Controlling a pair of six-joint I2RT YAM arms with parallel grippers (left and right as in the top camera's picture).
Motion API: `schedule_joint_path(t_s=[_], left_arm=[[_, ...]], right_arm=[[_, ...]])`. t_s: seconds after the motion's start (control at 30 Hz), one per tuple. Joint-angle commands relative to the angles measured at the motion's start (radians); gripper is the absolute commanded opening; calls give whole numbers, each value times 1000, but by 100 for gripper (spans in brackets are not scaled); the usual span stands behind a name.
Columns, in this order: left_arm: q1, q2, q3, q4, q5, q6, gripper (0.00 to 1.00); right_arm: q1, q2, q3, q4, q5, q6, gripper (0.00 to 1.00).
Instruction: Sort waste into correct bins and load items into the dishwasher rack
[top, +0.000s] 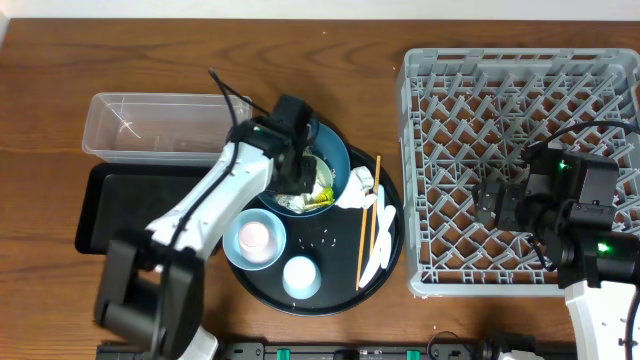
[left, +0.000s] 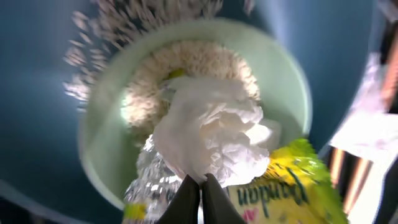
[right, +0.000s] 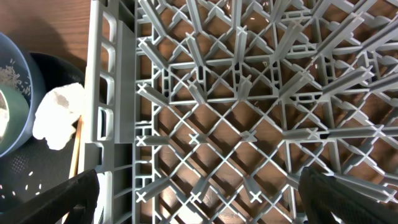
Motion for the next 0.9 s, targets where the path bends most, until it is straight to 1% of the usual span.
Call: schedule_joint_path(t_s=[0.0,0.2,0.4,0.5,0.63,0.73,0.8,0.83,0.87], left_arm=[[0,-121,33,-2,-82,-43,6],[1,-167,33,-14,-94,-43,6],[44,-203,50,16,-265,-43,6],[108,-225,55,58,-321,-42,6],[216,-221,55,103,-325,-43,6],[297,-196,55,107,-324,-50,6],[327,-182,55,107,-324,-50,6],[342,-174,55,107,-324,-50,6],[353,-166,55,106,-324,-50,11]], right_arm=[[6,-3,20,2,-1,11,99],[6,-3,20,1,-1,11,99],[6,-3,20,-5,-1,10,99],[6,-3,20,-6,-1,10,99],[6,-3,20,-6,-1,10,99],[6,-3,20,-6,-1,10,99],[6,-3,20,-6,-1,10,99],[6,-3,20,-6,-1,10,99],[6,-3,20,-6,-1,10,99]])
